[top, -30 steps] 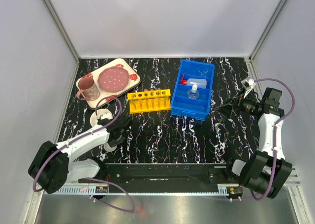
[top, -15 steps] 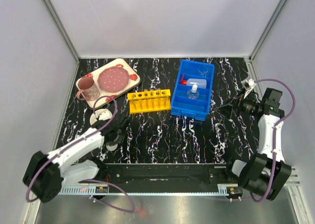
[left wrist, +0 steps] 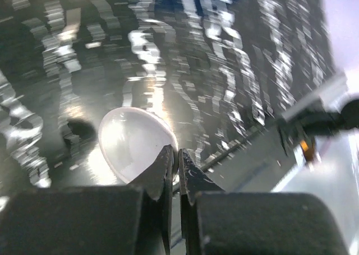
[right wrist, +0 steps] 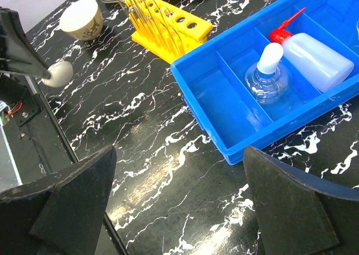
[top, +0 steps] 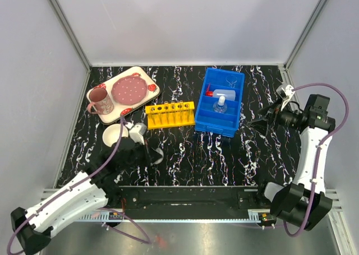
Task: Organize the chemistry lab equipment
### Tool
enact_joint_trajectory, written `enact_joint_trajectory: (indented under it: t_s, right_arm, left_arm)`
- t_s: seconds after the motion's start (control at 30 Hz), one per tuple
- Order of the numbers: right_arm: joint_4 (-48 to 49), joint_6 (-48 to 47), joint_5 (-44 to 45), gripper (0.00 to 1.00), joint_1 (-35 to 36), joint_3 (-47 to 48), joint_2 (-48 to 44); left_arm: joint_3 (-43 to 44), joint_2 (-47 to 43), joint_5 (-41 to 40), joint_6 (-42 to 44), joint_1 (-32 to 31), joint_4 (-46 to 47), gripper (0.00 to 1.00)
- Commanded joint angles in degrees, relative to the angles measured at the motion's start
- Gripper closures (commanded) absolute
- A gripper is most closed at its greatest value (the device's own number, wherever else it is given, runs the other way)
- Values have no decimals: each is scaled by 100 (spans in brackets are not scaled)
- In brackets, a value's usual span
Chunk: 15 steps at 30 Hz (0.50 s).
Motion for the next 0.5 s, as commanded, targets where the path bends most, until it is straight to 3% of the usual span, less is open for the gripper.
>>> enact_joint_trajectory:
  t_s: [0.0, 0.13, 0.27, 0.47]
  right_arm:
    - [-1908, -1361, 215, 0, -14, 798, 290]
    - [-2551, -1293, 540, 0, 21, 1168, 344]
    - [-2912, -1064, 953, 0, 108, 1624, 300]
    - [-3589, -879, 1341, 0, 547, 1872, 607]
  left_arm:
    - [30, 203, 1264, 1475, -853, 2115, 100]
    - [468, 1091, 906, 2670, -1829, 2865, 100]
    - [1434, 2198, 20, 5065, -2997, 3095, 100]
    - [2271, 3605, -642, 7406, -3676, 3620, 100]
